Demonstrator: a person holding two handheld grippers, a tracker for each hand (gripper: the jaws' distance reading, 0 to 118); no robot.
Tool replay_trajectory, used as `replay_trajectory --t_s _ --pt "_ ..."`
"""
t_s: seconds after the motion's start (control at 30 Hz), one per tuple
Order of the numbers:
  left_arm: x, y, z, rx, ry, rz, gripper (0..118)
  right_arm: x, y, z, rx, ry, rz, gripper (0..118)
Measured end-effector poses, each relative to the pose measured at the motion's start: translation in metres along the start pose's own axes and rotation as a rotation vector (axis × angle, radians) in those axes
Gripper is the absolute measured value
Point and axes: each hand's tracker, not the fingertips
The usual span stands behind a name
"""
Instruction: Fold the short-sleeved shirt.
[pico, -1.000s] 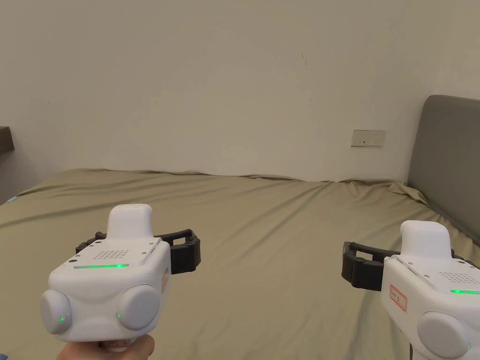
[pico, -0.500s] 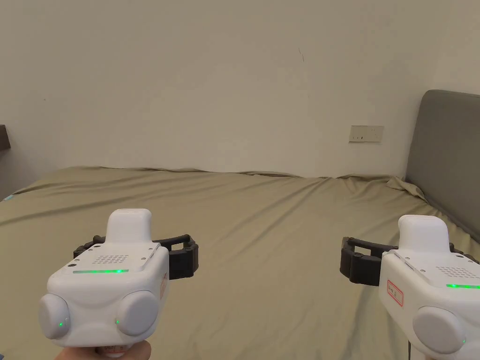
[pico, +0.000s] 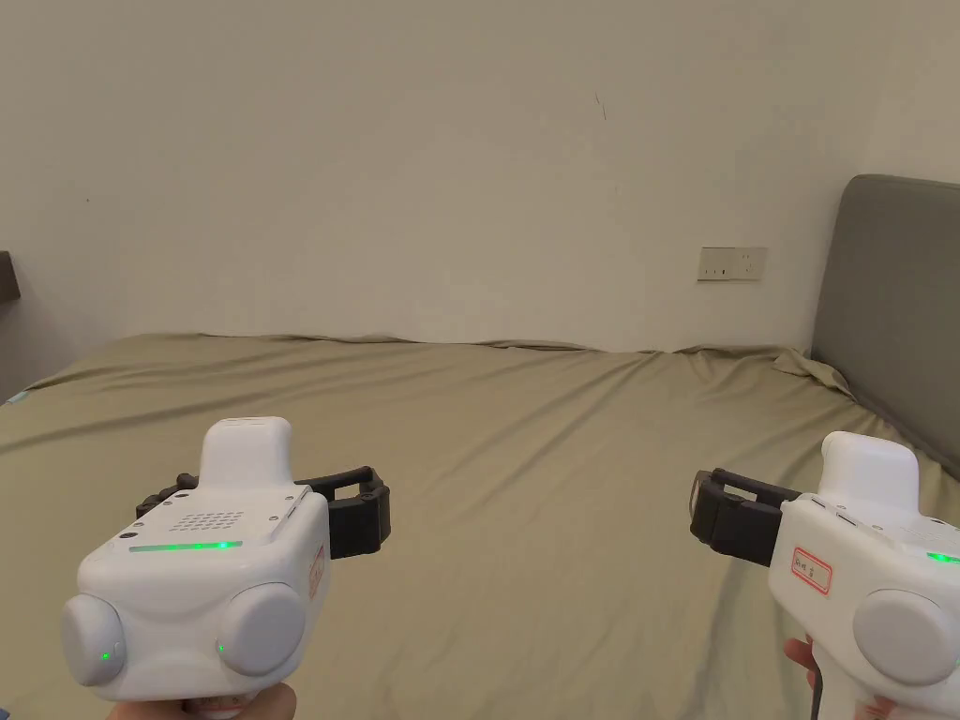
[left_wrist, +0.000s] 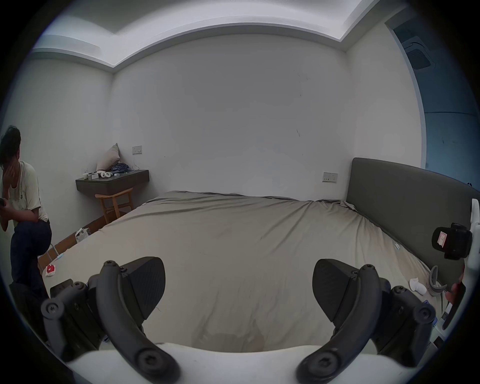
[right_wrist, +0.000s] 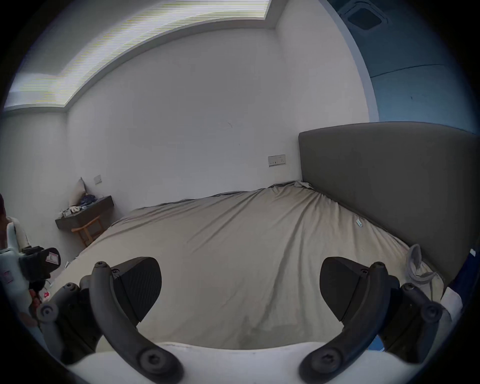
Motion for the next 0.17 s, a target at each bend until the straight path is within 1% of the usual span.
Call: replay_trajectory --t_s 0.07,0.17 --pt "0.0 0.0 0.0006 0.003 0.003 -0.002 118 -0.0013 -0.0016 0.0006 0.007 -0.001 0.009 118" --pt "-0.0008 0.0005 0.001 0.008 0.001 0.002 118 -0.0028 -0.0074 0.0063 0.098 0.004 0.068 118"
